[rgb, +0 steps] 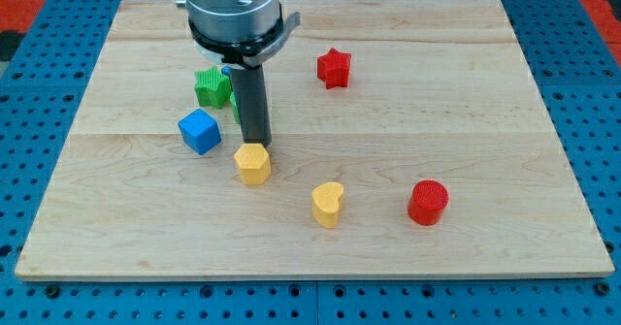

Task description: Push the yellow hexagon down and left

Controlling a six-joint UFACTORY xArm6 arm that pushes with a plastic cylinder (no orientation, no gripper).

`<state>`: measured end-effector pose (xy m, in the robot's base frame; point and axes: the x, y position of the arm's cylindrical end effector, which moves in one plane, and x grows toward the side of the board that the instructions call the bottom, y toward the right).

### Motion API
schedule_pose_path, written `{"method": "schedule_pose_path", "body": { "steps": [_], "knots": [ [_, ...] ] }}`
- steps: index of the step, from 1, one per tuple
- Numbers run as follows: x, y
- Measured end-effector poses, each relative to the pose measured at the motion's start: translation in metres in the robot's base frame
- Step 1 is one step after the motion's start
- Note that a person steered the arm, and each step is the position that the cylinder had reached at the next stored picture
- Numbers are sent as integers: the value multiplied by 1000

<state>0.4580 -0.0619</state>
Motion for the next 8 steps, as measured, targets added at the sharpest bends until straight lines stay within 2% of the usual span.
{"method": "schedule_pose_path", "body": {
  "steps": [3,5,8],
  "knots": [
    [49,6],
    [61,35],
    [73,-3]
  ]
}}
